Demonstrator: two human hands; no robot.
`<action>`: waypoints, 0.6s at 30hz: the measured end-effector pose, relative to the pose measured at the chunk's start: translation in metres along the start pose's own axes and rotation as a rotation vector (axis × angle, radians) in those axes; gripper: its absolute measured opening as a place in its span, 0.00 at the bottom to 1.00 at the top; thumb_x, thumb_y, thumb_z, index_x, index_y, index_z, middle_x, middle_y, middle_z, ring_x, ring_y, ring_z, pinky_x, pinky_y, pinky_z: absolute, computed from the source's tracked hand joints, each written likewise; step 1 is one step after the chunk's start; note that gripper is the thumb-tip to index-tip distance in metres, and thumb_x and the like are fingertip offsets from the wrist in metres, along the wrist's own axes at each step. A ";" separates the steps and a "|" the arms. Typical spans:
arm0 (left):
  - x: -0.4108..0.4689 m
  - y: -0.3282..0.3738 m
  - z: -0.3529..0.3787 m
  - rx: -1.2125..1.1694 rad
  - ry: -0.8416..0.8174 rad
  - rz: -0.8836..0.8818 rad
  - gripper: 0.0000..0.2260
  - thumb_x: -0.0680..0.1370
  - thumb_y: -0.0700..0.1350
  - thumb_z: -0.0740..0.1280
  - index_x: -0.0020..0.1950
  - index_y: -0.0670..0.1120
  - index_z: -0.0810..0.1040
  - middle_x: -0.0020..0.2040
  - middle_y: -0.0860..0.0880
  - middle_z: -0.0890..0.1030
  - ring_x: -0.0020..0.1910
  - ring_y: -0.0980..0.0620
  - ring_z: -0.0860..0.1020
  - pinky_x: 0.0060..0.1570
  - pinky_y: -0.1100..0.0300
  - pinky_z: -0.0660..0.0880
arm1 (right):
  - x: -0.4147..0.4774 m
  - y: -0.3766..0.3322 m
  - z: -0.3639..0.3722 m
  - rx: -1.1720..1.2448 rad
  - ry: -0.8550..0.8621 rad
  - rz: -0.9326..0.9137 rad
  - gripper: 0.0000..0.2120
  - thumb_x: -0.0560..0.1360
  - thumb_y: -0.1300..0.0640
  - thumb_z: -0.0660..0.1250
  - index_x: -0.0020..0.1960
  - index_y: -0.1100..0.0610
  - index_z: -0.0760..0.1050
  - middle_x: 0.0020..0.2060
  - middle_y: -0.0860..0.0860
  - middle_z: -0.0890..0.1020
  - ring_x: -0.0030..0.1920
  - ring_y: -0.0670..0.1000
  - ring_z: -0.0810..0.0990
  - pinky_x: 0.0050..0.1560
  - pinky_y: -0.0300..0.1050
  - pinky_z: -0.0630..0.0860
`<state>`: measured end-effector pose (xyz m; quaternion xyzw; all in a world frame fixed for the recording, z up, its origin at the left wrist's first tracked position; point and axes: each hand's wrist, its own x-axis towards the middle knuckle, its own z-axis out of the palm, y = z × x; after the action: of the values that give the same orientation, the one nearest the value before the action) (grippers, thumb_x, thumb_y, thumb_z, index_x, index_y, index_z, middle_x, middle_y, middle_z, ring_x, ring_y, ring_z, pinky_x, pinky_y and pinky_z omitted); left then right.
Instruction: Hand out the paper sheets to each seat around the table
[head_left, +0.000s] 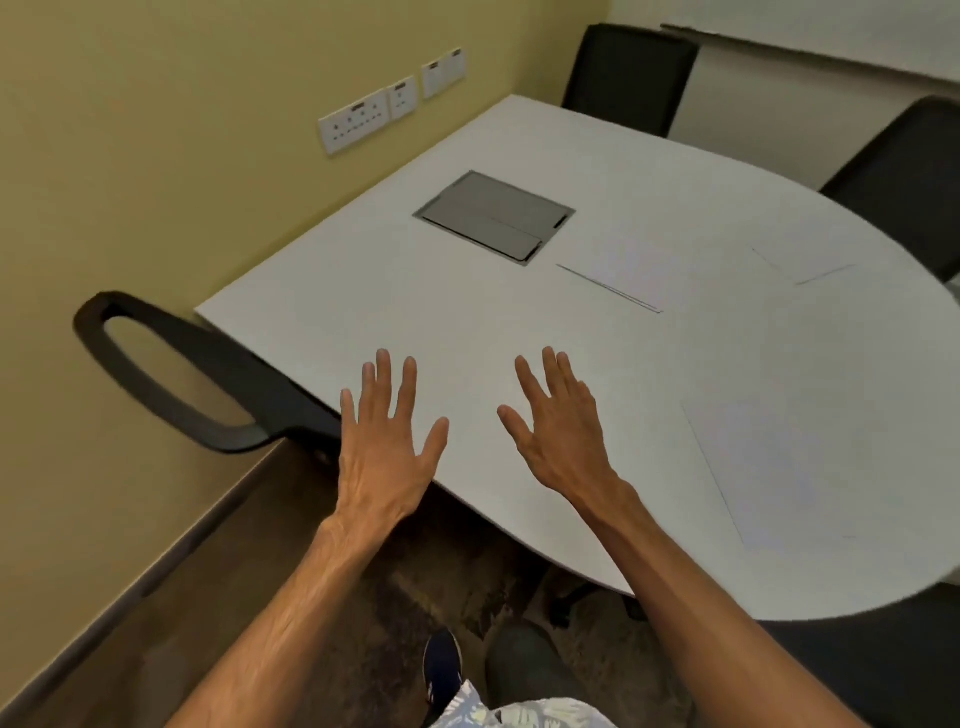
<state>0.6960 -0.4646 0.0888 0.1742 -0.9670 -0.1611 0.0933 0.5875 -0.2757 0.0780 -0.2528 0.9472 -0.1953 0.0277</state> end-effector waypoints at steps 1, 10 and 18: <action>0.010 -0.002 0.002 -0.002 -0.007 0.022 0.34 0.83 0.65 0.51 0.82 0.54 0.38 0.82 0.50 0.33 0.81 0.49 0.34 0.79 0.43 0.37 | 0.004 0.001 -0.001 0.009 0.002 0.030 0.32 0.83 0.38 0.51 0.83 0.47 0.47 0.82 0.54 0.44 0.82 0.54 0.39 0.79 0.56 0.44; 0.100 0.013 0.031 -0.091 -0.113 0.186 0.34 0.83 0.61 0.54 0.83 0.52 0.41 0.83 0.49 0.37 0.82 0.49 0.38 0.80 0.44 0.41 | 0.048 0.035 -0.010 0.054 0.022 0.259 0.32 0.83 0.39 0.53 0.82 0.47 0.47 0.82 0.57 0.47 0.82 0.59 0.43 0.78 0.59 0.50; 0.183 0.059 0.089 -0.330 -0.194 0.180 0.31 0.83 0.52 0.63 0.83 0.49 0.55 0.84 0.50 0.49 0.82 0.49 0.53 0.79 0.46 0.55 | 0.120 0.120 -0.011 0.090 0.008 0.408 0.33 0.83 0.39 0.55 0.82 0.48 0.48 0.82 0.57 0.49 0.82 0.57 0.46 0.78 0.58 0.51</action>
<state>0.4878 -0.4545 0.0495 0.0533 -0.9436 -0.3241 0.0412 0.4253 -0.2345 0.0475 -0.0535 0.9691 -0.2289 0.0745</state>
